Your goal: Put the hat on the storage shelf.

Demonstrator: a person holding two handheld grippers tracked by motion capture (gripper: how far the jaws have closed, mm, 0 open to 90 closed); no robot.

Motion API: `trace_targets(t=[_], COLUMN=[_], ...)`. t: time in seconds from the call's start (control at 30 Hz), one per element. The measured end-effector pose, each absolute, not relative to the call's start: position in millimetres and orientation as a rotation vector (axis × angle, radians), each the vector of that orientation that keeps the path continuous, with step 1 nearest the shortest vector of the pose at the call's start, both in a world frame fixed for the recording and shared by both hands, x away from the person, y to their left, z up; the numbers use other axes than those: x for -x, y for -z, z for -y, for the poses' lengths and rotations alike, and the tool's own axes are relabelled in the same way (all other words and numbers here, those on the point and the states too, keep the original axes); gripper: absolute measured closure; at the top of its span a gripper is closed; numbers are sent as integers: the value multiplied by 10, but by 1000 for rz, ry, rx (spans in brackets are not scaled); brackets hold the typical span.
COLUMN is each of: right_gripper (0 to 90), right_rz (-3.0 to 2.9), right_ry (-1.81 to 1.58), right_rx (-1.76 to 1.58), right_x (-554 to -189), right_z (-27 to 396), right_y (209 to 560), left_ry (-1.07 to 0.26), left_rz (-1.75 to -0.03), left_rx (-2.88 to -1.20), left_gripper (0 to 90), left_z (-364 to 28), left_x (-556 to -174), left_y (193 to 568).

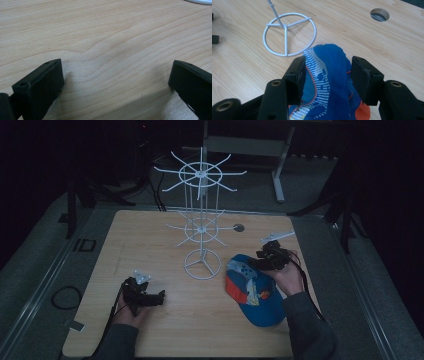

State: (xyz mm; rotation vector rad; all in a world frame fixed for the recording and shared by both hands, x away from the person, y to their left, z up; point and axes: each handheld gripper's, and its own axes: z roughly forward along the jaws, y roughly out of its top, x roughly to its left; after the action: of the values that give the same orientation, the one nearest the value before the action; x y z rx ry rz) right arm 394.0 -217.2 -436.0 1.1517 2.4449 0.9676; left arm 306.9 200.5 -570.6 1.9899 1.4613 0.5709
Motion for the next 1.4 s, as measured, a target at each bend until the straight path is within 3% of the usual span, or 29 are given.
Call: trace_targets(t=[0.5, 1.4], right_gripper=[353, 367], right_rz=[-2532, -2569], right_ry=[-831, -734], right_rx=[-1163, -1237], right_x=[-4023, -4204], right_z=[2088, 2096], right_y=[4526, 4776], left_ry=[-569, -569], left_rz=[-1462, -1463], left_rx=[-1988, -1988], left_gripper=[1, 0], left_z=[-2004, -2004], left_x=[-3069, -3068], left_y=[5707, 5707])
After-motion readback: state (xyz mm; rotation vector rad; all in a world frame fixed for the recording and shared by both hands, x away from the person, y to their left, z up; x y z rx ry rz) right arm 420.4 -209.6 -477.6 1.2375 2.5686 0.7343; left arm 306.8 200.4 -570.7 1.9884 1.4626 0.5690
